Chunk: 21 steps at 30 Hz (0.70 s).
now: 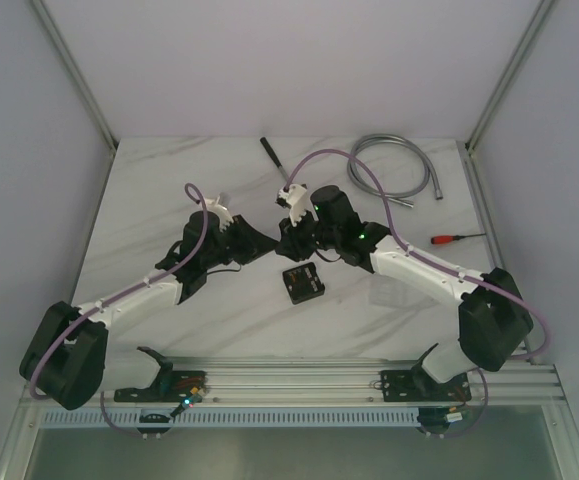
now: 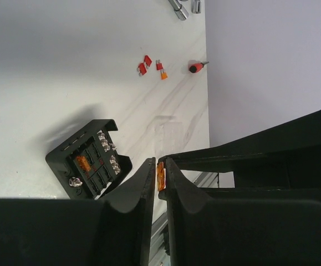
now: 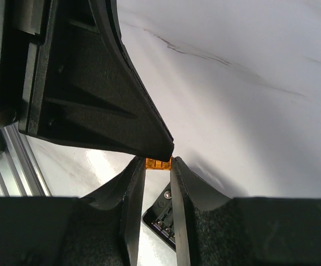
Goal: Snap on the fuse box
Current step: Install the fuse at the fuse box base.
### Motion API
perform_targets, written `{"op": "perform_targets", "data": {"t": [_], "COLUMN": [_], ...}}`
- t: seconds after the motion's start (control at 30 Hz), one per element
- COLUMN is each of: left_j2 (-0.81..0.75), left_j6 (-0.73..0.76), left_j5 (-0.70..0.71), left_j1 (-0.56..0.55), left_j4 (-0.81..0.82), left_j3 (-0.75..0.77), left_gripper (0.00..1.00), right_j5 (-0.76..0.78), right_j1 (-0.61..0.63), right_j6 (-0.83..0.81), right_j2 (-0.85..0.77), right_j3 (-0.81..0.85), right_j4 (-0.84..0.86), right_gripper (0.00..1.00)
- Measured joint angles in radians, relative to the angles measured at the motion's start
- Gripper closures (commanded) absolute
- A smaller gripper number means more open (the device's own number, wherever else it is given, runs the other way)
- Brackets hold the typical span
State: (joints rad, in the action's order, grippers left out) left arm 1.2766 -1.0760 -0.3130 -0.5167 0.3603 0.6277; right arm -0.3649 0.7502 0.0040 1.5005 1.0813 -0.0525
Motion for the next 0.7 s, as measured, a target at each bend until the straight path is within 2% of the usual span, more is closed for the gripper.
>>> {"op": "perform_targets", "data": {"t": [0.53, 0.7], "left_j2": [-0.004, -0.023], "left_j6": [-0.008, -0.008], "left_j5": [0.035, 0.06], "left_j1": [-0.013, -0.016], "left_j4": [0.006, -0.003], "left_j3": [0.0, 0.0], "left_gripper": [0.98, 1.0], "right_j5": [0.021, 0.022], "right_j1": [0.0, 0.0], "right_j6": [0.039, 0.058], "right_j2": [0.0, 0.0], "right_j3": [-0.001, -0.001], "right_j4": [0.006, 0.021], "right_gripper": [0.76, 0.7]}}
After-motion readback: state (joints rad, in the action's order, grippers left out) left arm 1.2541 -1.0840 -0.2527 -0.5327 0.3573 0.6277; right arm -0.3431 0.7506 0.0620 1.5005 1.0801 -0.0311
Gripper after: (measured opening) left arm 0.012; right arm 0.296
